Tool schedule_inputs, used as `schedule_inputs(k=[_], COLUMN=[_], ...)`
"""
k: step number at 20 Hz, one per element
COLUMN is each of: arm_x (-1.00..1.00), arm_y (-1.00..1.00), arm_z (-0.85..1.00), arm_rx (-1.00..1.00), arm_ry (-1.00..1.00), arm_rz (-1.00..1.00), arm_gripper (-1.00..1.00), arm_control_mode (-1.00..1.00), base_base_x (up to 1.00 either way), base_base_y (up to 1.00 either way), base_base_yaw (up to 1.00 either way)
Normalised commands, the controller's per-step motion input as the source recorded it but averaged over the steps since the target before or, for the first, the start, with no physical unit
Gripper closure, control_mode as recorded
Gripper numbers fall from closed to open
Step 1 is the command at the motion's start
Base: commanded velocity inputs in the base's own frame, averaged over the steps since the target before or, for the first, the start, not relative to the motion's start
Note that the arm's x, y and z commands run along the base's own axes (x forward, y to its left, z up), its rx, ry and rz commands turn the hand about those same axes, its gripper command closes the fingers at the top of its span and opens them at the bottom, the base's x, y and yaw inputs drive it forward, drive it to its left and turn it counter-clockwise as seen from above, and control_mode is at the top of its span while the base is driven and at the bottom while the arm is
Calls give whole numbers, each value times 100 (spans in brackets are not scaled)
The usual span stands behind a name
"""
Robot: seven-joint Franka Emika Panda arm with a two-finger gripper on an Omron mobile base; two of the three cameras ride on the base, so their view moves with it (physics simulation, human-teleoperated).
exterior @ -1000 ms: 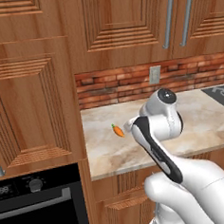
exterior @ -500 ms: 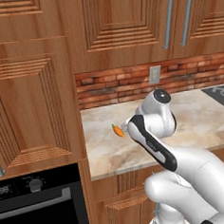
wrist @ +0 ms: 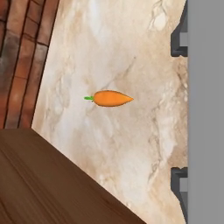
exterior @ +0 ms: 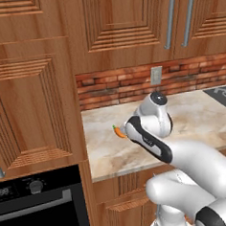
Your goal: Place the two vegetables and bowl onto the tray for setting up a vegetable dip station.
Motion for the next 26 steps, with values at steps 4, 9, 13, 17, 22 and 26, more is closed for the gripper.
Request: schedule_inputs(k=[4,9,13,17,22,26], arm_x=[20,22,20,20,23,22], arm_y=[2,1,2,2,2,5], arm_z=[-19,-17,-19,-17,-14,-12], arm_rx=[0,0,0,0,0,0], arm_ry=[2,1,6,13,9,8], arm_rz=[0,0,0,0,0,0], arm_gripper=[-100,-100,-100,-100,-100,-100], arm_control_mode=[-100,-100,-100,-100,-100,-100], base_base_x=[0,0,0,0,0,0], base_base_y=[0,0,0,0,0,0], base_base_yaw=[0,0,0,0,0,0])
